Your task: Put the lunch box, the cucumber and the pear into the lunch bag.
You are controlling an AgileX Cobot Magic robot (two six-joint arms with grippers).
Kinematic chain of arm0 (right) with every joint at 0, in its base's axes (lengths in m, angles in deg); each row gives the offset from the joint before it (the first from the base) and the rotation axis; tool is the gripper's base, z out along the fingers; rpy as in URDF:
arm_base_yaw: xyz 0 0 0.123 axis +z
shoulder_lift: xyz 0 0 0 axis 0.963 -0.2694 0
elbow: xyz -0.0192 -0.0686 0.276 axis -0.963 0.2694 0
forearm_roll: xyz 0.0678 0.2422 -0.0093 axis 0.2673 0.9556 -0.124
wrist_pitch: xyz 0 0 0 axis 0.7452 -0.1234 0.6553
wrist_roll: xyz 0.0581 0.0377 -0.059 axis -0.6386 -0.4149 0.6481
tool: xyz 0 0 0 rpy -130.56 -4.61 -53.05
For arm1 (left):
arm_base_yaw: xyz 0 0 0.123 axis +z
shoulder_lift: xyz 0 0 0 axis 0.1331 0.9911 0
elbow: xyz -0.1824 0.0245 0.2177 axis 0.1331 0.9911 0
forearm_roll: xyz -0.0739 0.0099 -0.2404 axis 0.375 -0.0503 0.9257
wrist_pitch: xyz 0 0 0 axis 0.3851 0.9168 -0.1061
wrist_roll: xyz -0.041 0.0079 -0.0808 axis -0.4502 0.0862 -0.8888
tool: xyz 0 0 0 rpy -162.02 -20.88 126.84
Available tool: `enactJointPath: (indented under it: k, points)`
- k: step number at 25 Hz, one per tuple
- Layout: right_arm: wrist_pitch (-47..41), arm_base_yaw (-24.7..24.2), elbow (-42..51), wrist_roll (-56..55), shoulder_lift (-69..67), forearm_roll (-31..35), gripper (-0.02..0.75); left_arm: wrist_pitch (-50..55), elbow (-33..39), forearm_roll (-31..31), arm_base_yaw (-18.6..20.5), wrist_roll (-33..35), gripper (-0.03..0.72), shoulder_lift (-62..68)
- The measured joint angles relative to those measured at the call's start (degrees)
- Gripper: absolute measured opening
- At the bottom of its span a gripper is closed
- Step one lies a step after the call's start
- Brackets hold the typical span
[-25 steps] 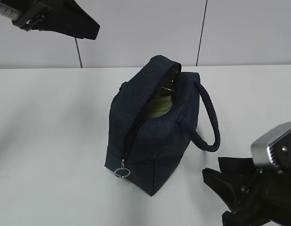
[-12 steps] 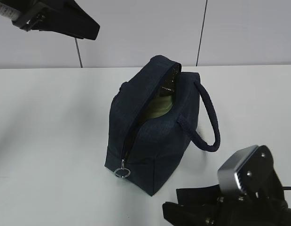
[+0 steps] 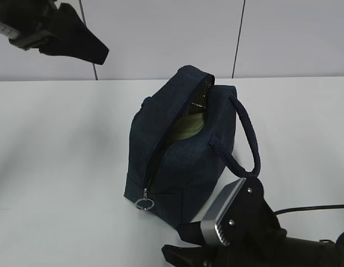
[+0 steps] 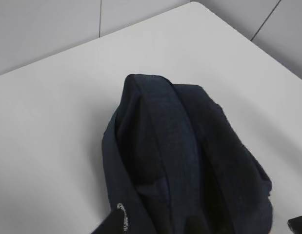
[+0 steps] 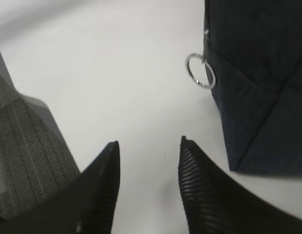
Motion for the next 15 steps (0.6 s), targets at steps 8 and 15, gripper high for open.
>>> enactJointPath:
  k: [8, 15]
  points:
    - [-1.1, 0.0, -2.3, 3.4, -0.5, 1.7, 0.323, -15.8, 17.2, 9.4, 0.0, 19.7, 0.239, -4.9]
    - [-1.5, 0.0, -2.3, 5.9, -0.5, 3.5, 0.323, -21.5, 30.3, 33.5, 0.0, 49.1, 0.239, -10.4]
